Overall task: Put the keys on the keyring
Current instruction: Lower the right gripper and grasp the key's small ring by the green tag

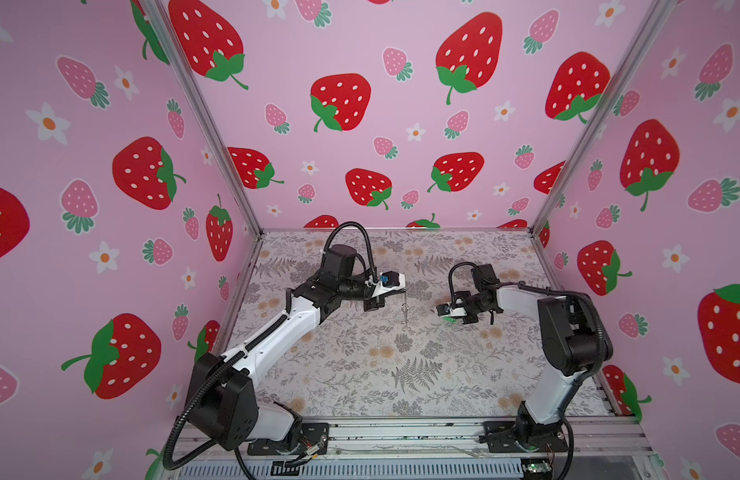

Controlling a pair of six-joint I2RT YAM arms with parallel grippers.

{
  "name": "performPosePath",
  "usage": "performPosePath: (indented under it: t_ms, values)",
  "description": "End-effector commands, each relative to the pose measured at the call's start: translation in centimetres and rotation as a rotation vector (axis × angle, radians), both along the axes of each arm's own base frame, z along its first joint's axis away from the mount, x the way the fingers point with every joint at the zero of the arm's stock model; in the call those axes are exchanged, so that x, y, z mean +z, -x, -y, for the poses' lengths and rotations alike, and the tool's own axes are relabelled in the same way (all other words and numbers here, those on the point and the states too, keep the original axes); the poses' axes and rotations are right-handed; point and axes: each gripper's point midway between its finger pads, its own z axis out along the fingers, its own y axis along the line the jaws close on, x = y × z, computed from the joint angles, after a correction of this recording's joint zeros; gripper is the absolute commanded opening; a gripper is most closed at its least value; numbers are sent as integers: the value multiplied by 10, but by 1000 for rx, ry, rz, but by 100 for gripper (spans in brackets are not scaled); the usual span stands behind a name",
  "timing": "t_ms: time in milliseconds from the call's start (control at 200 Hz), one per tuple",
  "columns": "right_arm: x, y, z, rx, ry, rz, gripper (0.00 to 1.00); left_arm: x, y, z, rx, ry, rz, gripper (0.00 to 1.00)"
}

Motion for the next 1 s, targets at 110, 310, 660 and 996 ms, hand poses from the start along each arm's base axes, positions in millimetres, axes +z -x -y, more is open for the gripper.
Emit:
performPosePath:
  t_ms: [110,310,660,996]
  values:
    - [1,5,-6,-26,-14,-41,19,8,6,0,-32,14,28,0]
    - [-2,2,-5,-42,-1,-41,15,8,6,-1,-29,11,26,0]
    - [2,2,-9,-34,-28,-47,4,7,6,-1,-29,11,24,0]
    - [3,10,-14,-14,-56,-72,1,5,6,-1,-29,8,22,0]
